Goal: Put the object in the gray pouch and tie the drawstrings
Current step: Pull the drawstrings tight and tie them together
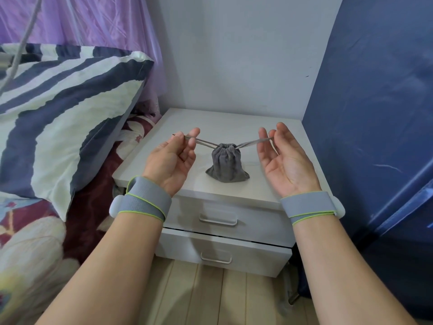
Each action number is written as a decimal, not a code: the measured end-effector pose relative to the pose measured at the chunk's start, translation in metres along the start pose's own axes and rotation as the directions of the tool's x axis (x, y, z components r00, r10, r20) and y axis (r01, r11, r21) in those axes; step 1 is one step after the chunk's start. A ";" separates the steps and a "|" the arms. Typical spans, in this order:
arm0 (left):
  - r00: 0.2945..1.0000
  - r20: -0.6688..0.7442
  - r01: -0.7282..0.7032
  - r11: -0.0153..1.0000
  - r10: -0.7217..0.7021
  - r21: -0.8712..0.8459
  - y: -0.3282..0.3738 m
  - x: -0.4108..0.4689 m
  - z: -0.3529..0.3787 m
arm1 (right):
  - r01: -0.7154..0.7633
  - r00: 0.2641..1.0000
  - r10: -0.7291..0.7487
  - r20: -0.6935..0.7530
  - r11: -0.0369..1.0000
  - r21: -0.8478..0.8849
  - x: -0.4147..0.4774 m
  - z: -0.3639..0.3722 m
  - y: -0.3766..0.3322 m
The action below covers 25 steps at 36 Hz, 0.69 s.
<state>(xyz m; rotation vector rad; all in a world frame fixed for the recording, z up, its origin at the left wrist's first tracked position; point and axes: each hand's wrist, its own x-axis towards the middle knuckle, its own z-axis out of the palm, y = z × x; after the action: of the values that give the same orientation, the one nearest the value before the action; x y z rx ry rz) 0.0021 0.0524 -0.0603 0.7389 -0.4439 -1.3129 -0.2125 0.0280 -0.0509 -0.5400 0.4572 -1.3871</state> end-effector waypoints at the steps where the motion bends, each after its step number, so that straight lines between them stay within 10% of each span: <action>1: 1.000 0.005 0.006 1.000 -0.006 -0.009 0.000 -0.001 0.001 | 0.000 1.000 0.000 0.002 1.000 -0.013 0.000 0.001 0.000; 25: 0.996 -0.091 -0.020 1.000 0.019 -0.008 0.004 0.000 0.000 | -0.006 0.989 -0.004 -0.151 0.998 -0.067 0.009 -0.011 0.006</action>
<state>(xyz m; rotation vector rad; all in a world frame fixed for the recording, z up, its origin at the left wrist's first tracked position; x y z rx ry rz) 0.0045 0.0528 -0.0572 0.7821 -0.3710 -1.2565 -0.2132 0.0190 -0.0638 -0.4913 0.6285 -1.4210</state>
